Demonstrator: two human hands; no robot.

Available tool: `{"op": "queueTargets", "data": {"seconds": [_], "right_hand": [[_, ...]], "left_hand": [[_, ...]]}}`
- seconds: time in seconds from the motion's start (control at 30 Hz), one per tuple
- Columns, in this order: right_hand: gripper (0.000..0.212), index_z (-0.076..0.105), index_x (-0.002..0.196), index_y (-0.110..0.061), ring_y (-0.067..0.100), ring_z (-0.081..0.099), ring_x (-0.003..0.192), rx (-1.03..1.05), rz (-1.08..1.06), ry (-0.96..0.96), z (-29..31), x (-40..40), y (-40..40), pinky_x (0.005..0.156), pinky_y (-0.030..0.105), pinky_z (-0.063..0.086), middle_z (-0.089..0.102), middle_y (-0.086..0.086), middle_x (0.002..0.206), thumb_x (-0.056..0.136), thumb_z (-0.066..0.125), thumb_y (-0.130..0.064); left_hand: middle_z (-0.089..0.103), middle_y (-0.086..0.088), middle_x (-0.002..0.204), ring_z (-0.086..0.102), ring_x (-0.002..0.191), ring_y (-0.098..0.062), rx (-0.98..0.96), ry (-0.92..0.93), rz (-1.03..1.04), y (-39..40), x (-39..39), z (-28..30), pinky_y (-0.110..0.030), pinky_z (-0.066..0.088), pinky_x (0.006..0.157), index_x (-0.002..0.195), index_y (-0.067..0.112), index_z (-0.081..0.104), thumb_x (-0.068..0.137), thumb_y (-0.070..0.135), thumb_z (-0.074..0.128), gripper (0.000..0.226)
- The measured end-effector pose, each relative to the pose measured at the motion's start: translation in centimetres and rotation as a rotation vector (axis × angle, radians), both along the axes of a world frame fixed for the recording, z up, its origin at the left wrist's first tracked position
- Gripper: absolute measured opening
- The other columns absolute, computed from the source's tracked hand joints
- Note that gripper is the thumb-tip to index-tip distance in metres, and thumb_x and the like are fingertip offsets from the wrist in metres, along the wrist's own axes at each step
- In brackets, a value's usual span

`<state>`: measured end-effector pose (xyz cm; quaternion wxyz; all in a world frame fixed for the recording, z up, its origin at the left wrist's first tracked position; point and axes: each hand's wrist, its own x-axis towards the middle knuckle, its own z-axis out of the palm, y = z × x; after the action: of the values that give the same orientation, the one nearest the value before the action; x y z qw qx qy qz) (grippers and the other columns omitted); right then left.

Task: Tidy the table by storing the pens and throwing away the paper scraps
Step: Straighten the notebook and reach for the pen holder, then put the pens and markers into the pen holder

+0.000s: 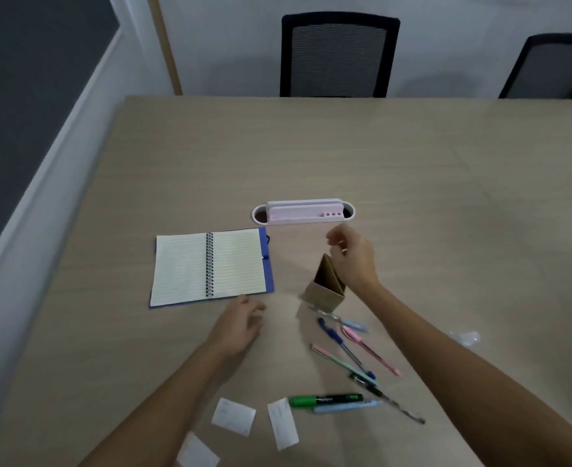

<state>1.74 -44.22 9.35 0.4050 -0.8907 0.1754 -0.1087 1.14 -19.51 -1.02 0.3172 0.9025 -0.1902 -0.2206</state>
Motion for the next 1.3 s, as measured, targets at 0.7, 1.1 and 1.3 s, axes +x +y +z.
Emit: {"op": "queueTargets", "data": {"seconds": [0.7, 1.1, 1.3], "right_hand": [[0.025, 0.054, 0.117, -0.006, 0.027, 0.063, 0.096, -0.345, 0.470, 0.558, -11.7, -13.2, -7.6, 0.083, 0.035, 0.053, 0.058, 0.014, 0.116, 0.094, 0.048, -0.015], [0.020, 0.056, 0.111, -0.003, 0.023, 0.059, 0.077, -0.038, 0.193, 0.346, -8.0, -10.8, -9.9, 0.065, 0.033, 0.053, 0.063, 0.013, 0.099, 0.094, 0.049, -0.012], [0.014, 0.060, 0.101, -0.008, 0.021, 0.067, 0.077, 0.488, -0.156, 0.003, -2.5, -6.8, -9.4, 0.077, 0.037, 0.058, 0.066, 0.003, 0.084, 0.088, 0.058, -0.010]], "left_hand": [[0.068, -0.011, 0.064, 0.054, 0.058, -0.008, -0.160, -0.023, 0.236, -4.6, -7.4, 10.2, -0.023, 0.040, 0.057, 0.075, 0.014, 0.069, 0.077, 0.019, 0.075, 0.009], [0.070, -0.011, 0.080, 0.061, 0.075, -0.026, 0.144, -0.280, 0.136, -11.8, 0.9, 14.7, -0.029, 0.048, 0.067, 0.081, 0.009, 0.070, 0.077, 0.013, 0.074, 0.007], [0.066, -0.006, 0.084, 0.064, 0.080, -0.025, 0.248, -0.194, 0.115, -14.7, 1.1, 10.6, -0.033, 0.050, 0.068, 0.083, 0.012, 0.070, 0.081, 0.010, 0.066, 0.005]]}}
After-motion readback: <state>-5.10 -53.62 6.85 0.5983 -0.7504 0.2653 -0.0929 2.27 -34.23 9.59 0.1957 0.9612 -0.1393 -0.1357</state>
